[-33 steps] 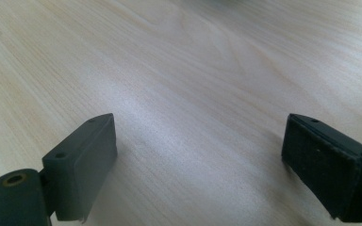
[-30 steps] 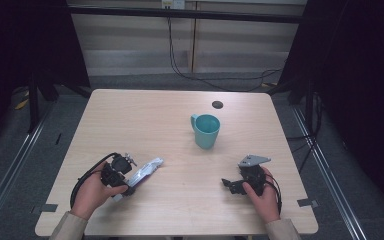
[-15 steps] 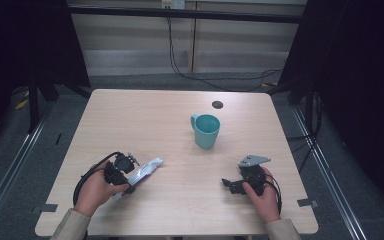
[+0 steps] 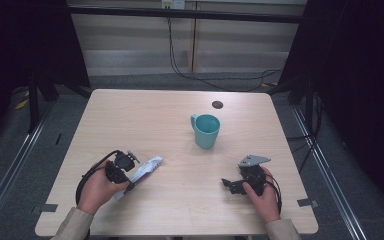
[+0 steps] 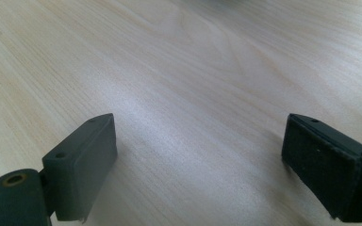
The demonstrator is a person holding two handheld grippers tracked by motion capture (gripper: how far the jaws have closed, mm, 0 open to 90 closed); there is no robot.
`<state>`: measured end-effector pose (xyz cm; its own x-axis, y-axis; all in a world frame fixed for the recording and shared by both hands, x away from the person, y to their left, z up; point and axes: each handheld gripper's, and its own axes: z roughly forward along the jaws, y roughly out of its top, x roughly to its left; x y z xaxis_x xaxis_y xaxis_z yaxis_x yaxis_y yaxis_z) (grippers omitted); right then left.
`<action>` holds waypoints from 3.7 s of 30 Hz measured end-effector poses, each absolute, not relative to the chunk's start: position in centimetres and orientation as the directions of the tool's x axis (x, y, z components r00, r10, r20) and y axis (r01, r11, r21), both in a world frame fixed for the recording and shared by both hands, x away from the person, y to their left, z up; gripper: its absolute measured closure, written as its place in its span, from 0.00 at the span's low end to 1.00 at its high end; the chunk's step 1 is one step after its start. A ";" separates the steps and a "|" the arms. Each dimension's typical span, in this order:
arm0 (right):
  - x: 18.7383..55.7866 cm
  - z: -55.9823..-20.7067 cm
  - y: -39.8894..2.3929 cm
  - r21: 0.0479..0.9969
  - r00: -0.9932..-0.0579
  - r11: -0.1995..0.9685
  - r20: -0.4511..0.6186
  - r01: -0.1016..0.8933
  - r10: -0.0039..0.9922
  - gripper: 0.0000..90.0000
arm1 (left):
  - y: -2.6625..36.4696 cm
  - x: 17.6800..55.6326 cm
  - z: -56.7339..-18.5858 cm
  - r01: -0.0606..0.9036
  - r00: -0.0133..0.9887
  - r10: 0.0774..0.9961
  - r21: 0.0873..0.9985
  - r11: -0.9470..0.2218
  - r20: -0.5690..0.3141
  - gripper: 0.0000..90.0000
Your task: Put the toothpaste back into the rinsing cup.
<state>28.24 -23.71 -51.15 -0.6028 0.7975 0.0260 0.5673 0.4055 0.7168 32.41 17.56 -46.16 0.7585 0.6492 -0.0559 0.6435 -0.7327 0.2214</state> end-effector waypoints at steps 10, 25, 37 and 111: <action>28.2 -51.1 -23.7 0.717 -0.603 0.406 0.026 0.567 0.798 0.12 | 17.3 32.9 -45.0 0.660 0.735 0.671 0.332 -0.674 -0.099 0.82; 28.2 -51.1 -23.7 0.717 -0.599 0.401 0.029 0.571 0.800 0.12 | 16.5 33.2 -44.2 0.651 0.728 0.669 0.457 -0.607 -0.149 0.83; 28.3 -50.8 -24.0 0.723 -0.577 0.344 0.092 0.600 0.812 0.16 | 16.3 33.8 -44.5 0.652 0.718 0.671 0.512 -0.559 -0.182 0.83; 34.2 -42.6 -17.1 0.792 -0.664 0.079 0.449 0.606 0.598 0.33 | 9.1 34.2 -42.3 0.541 0.795 0.553 0.702 -0.463 -0.249 0.83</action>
